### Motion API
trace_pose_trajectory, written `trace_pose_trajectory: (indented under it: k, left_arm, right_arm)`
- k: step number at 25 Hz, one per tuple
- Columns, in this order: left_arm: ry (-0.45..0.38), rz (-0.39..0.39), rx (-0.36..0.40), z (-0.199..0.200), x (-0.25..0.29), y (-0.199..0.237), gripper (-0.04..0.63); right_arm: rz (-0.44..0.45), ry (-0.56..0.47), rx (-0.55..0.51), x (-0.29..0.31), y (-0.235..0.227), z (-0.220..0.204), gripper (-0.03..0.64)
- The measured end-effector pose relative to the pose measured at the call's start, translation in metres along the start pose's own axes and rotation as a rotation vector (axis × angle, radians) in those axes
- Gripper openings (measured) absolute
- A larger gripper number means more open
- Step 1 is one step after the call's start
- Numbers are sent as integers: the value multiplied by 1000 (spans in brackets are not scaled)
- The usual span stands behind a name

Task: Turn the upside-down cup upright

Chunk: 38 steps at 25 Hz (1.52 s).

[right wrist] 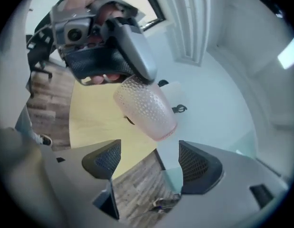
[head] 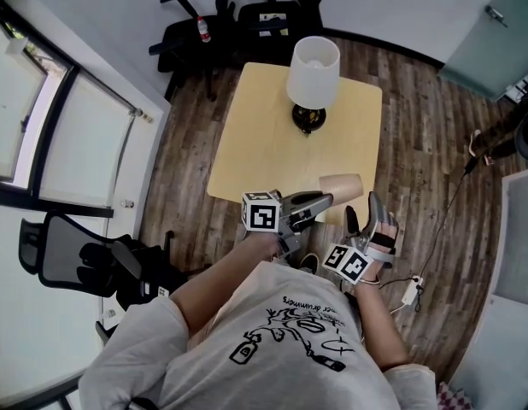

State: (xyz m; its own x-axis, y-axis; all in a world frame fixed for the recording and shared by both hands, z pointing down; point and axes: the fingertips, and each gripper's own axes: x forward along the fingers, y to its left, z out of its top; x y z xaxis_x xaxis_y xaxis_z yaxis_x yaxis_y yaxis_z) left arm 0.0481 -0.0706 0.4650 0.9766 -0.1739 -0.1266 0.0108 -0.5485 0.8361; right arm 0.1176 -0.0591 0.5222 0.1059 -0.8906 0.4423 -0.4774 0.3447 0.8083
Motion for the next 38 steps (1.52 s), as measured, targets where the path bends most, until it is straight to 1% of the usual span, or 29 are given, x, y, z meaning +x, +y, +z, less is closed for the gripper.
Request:
trace_pose_trajectory:
  k: [2,4,6,8,10,12,16,19,20,21,23,27,32,38]
  left_arm:
    - [-11,-19,7,2,-3,-2,20]
    - [-8,-29,18,2,-5,-2,20]
    - [-6,-30,27,3,-8,-2,20]
    - [-11,-29,33,5,-11,-2,20]
    - [-18,-29,35,7,-12,-2,20]
    - [-22,-29,36,9,-13,-1,20]
    - [-17,-31,39,10,-12,-1,20]
    - [-11,-31,40,9,-9,-1,20]
    - [-8,-31,42,8,-8,-1,20]
    - [-3,-31,43,7,-7,-2,20]
    - [10,-31,47,5,-5,-3,20]
    - [38,-34,50,-1,-1,-5,20]
    - [75,-60,45,-14,3,-15,20]
    - [130,-74,55,-31,10,-25,20]
  right_arm:
    - [56,-6,172,-2,-2,-2,364]
    - [143,-34,410,-4,-1,-2,364]
    - [254,-78,710,-7,2,3,364]
    - [357,-128,1045,-9,5,6,364]
    - [434,-181,1357,-9,6,6,364]
    - [490,-238,1609,-10,4,7,364]
    - [549,-374,1994,-12,-7,15,364]
    - [556,-435,2269,-11,-10,14,364]
    - [555,-456,2338,-10,-11,15,364]
    - [552,-475,2384,-9,-11,16,364]
    - [544,-502,2425,-9,-10,16,364]
    - [541,-546,2457,-9,-15,20,365]
    - [503,-550,2496,-5,-16,14,365]
    - [494,-581,2520,-2,-24,11,365]
